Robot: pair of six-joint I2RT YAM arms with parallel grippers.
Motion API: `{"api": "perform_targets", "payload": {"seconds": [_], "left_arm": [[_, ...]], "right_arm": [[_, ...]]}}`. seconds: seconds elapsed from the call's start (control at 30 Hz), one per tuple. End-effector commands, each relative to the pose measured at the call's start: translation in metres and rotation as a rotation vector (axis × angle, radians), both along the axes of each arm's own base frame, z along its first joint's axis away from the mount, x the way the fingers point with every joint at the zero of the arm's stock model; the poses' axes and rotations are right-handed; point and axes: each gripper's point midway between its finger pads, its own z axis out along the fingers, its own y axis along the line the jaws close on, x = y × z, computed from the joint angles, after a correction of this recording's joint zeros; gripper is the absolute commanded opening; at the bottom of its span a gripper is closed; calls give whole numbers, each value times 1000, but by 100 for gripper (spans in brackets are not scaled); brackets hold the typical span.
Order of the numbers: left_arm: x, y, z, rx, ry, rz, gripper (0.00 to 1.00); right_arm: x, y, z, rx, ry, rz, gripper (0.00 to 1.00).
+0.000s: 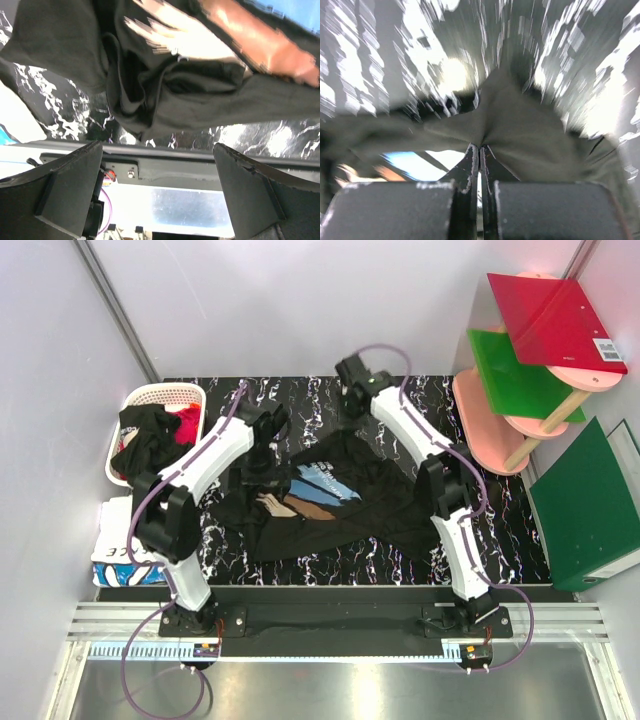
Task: Fold and stack the t-shirts
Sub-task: Flatten out the tshirt
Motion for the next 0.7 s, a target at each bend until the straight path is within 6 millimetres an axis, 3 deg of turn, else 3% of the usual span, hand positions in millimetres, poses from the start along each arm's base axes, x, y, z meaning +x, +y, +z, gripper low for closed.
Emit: {"api": "perform_targets", "payload": {"seconds": [0.0, 0.03, 0.1, 0.23, 0.37, 0.47, 0.67], "left_arm": [[23, 6, 7, 59, -43, 14, 99], [28, 6, 6, 64, -50, 13, 99], [39, 9, 2, 94, -62, 14, 99], [51, 17, -16, 141, -47, 32, 99], [63, 21, -47, 175, -11, 54, 99], [81, 17, -60, 189, -30, 64, 99], [123, 11, -67, 178, -100, 112, 99]], "right_arm": [[45, -6, 129, 101, -339, -81, 0], [51, -3, 128, 110, -345, -82, 0], [57, -2, 148, 142, -396, -94, 0], [59, -11, 156, 122, -420, -118, 0], [56, -22, 142, 95, -381, -124, 0], [53, -25, 133, 86, -355, -120, 0], [48, -24, 124, 85, -324, -99, 0]]}}
